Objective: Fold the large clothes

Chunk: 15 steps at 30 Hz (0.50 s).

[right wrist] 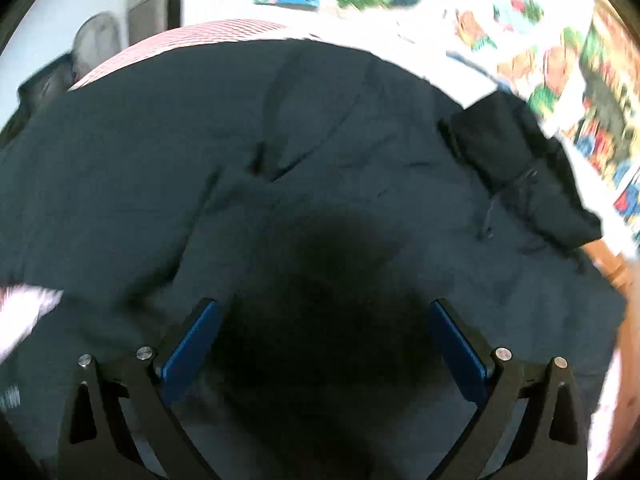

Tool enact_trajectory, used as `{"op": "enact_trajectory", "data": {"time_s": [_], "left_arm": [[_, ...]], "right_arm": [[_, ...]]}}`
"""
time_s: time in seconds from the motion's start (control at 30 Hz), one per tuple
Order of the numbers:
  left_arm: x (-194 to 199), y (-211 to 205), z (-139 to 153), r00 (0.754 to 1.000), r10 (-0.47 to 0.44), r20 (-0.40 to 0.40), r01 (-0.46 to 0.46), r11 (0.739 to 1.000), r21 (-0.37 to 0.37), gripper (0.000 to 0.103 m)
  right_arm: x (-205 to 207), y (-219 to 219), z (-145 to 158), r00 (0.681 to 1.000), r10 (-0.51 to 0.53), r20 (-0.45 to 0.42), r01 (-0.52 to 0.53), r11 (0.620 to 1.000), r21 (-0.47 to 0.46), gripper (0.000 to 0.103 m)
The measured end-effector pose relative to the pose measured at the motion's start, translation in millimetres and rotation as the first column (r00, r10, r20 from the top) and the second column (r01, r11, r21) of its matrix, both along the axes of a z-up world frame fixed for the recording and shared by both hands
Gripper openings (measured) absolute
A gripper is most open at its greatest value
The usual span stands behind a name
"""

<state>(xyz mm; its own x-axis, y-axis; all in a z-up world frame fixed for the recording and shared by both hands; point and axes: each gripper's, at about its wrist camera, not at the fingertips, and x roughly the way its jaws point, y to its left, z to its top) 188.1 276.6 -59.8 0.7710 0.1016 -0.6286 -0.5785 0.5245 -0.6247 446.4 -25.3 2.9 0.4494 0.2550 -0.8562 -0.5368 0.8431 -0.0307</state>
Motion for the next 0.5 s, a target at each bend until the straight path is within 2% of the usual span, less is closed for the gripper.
{"op": "enact_trajectory", "data": {"time_s": [0.07,0.17,0.23,0.37,0.5], "left_arm": [[-1.7,4.6,-1.4,1.000,0.006,0.002,-0.006,0.999,0.032,0.033],[-1.0,5.2,4.4,1.000,-0.003,0.022,0.001,0.997,0.082,0.018],[-2.3,4.1,13.0,0.999,-0.019,0.044,0.014,0.992,0.125,0.012],[-6.1,0.6,45.8,0.993,-0.061,0.100,0.031,0.961,0.274,0.010],[-3.0,-2.2,101.4,0.979,-0.132,0.158,0.051,0.898,0.438,0.009]], "right_arm": [[15.4,7.5,-9.2,0.999,-0.013,-0.036,0.014,1.000,0.010,0.101],[24.6,24.3,-27.0,0.999,-0.009,-0.053,0.007,0.999,-0.040,0.101],[25.8,31.1,-39.3,0.998,-0.001,-0.060,-0.004,0.997,-0.075,0.101],[27.5,26.6,-45.4,0.996,-0.016,-0.092,0.013,0.999,-0.031,0.102],[13.8,16.6,-23.6,0.998,0.012,-0.054,-0.011,1.000,0.014,0.101]]}}
